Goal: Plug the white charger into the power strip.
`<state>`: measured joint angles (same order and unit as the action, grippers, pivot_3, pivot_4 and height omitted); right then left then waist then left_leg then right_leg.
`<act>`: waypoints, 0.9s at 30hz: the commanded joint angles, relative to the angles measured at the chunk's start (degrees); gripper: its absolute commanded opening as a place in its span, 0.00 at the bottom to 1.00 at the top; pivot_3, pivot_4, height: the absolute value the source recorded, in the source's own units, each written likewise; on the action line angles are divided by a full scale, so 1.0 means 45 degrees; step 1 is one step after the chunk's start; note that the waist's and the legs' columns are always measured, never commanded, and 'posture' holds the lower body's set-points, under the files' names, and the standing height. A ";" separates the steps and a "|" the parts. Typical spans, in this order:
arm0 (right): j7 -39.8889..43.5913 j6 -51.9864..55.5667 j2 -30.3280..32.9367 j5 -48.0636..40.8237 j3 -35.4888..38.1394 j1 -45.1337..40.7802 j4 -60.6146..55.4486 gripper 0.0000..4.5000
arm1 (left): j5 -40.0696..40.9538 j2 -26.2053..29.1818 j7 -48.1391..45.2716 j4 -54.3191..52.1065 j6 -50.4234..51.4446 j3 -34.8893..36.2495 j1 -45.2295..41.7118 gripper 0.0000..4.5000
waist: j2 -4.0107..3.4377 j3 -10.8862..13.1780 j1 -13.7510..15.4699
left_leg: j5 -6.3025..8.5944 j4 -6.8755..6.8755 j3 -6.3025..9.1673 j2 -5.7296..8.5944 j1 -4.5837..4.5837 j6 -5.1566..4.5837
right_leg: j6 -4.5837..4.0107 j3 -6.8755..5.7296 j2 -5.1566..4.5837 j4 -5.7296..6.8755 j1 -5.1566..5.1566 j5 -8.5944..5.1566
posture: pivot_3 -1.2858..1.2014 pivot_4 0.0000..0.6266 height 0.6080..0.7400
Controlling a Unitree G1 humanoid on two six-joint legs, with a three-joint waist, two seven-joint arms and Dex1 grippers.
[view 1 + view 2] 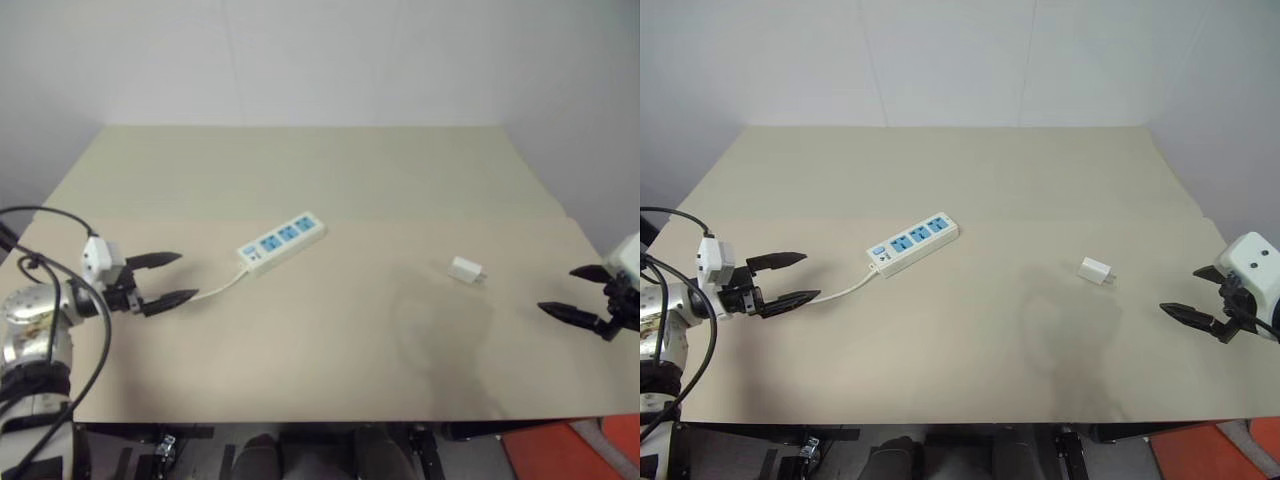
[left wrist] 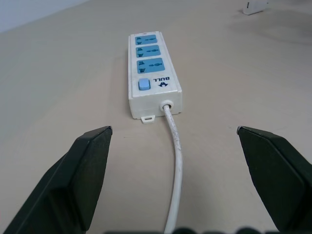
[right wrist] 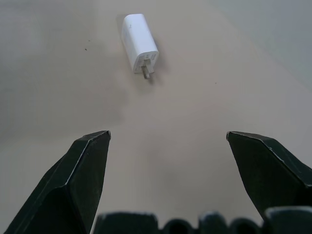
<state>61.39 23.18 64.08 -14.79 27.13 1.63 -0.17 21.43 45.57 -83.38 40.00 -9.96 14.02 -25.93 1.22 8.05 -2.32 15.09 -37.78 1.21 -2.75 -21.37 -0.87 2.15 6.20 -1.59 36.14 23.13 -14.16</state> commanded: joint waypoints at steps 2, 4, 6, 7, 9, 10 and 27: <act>-0.0056 0.0039 0.0071 -0.0226 0.0740 0.0075 -0.0438 1.00 | -0.0072 0.0032 0.0003 0.0117 -0.0330 -0.0002 -0.0342 1.00 | 0.0000 0.0000 0.0004 | 0.0000 0.0000 -0.0001 0.0001 0.0002 0.0000 | 0.0000 0.0000 0.0000 0.0002 -0.0001 0.0000 | 0.52 0.24 1.00; -0.0057 0.0033 0.0080 -0.0211 0.0768 0.0080 -0.0418 1.00 | -0.0120 0.0000 0.0010 0.0189 -0.0371 -0.0027 -0.0412 1.00 | 0.0000 0.0000 0.0002 | 0.0000 0.0000 0.0000 0.0001 0.0002 0.0000 | 0.0000 0.0000 0.0000 0.0001 -0.0002 0.0000 | 0.52 0.24 1.00; -0.0048 0.0019 0.0092 -0.0214 0.0804 0.0107 -0.0404 1.00 | -0.0164 -0.0027 0.0006 0.0257 -0.0405 -0.0036 -0.0462 1.00 | 0.0000 0.0000 0.0002 | 0.0000 0.0000 -0.0001 0.0001 0.0001 0.0000 | 0.0000 0.0000 0.0000 0.0000 -0.0001 0.0000 | 0.52 0.24 1.00; -0.0044 0.0014 0.0092 -0.0220 0.0826 0.0131 -0.0409 1.00 | -0.0178 -0.0032 -0.0003 0.0301 -0.0423 -0.0031 -0.0476 1.00 | 0.0000 0.0000 0.0002 | 0.0000 0.0000 0.0000 0.0001 0.0001 0.0000 | 0.0000 0.0000 0.0000 0.0000 -0.0001 0.0000 | 0.52 0.24 1.00; -0.0044 -0.0007 0.0104 -0.0220 0.0847 0.0160 -0.0400 1.00 | -0.0184 -0.0041 -0.0006 0.0351 -0.0435 -0.0019 -0.0483 1.00 | 0.0000 0.0000 0.0003 | 0.0000 0.0000 0.0000 0.0001 0.0000 0.0000 | 0.0000 0.0000 0.0000 0.0000 -0.0001 0.0000 | 0.52 0.24 1.00; -0.0047 -0.0001 0.0109 -0.0227 0.0861 0.0163 -0.0403 1.00 | -0.0191 -0.0044 0.0004 0.0373 -0.0459 -0.0020 -0.0475 1.00 | 0.0000 0.0000 0.0002 | 0.0000 0.0000 0.0001 0.0001 0.0000 0.0000 | 0.0000 0.0000 0.0000 0.0001 -0.0001 0.0000 | 0.52 0.24 1.00; -0.0656 0.0856 -0.0157 -0.0435 0.0524 -0.0145 -0.2017 1.00 | -0.2039 -0.2110 0.2059 0.3664 -0.2761 -0.1184 -0.1809 1.00 | 0.0000 -0.0002 0.0155 | 0.0000 -0.0009 0.0005 0.0008 -0.0001 0.0000 | 0.0001 0.0000 0.0001 0.0002 -0.0008 0.0002 | 0.52 0.24 1.00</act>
<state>59.36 25.85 63.61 -14.96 28.07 1.79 -5.98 13.15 36.36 -75.81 55.46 -20.93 8.95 -32.72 1.22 8.04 -1.63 15.09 -37.82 1.24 -2.71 -21.37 -0.87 2.15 6.20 -1.58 36.15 23.10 -14.15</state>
